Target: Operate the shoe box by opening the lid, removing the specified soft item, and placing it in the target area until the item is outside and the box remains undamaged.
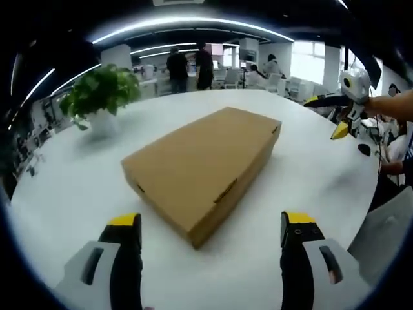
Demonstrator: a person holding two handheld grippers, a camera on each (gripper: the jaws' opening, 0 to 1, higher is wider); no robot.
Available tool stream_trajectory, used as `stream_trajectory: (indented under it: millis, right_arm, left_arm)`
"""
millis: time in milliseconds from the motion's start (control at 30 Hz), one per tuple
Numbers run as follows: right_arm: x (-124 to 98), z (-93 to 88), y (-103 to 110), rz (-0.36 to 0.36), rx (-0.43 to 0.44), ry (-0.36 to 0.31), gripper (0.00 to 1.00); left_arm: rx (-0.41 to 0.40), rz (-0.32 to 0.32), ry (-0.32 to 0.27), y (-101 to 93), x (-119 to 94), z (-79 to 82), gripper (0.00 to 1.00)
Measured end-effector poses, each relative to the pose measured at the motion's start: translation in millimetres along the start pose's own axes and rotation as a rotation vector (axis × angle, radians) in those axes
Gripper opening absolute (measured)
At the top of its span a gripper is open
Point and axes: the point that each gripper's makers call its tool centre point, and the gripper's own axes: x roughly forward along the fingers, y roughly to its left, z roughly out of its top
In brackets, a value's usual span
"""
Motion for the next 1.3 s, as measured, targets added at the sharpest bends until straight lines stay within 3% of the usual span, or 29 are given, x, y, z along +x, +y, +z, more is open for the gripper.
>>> stream_trajectory:
  millis: [533,967,1300]
  right_arm:
    - [48,2.6,-17,0.085,-0.002,-0.003,0.66]
    - [85,11.4,-15,0.182,0.024,-0.009,0.53]
    - [107,11.5,-7,0.24,0.009,0.024,0.49]
  left_arm:
    - [-0.035,0.048,0.009,5.5,18,-3.1,0.81]
    - [-0.054,0.085,-0.009,12.3,22,0.1,0.69]
    - [-0.092,0.109,-0.009,17.7,26,-0.7,0.63]
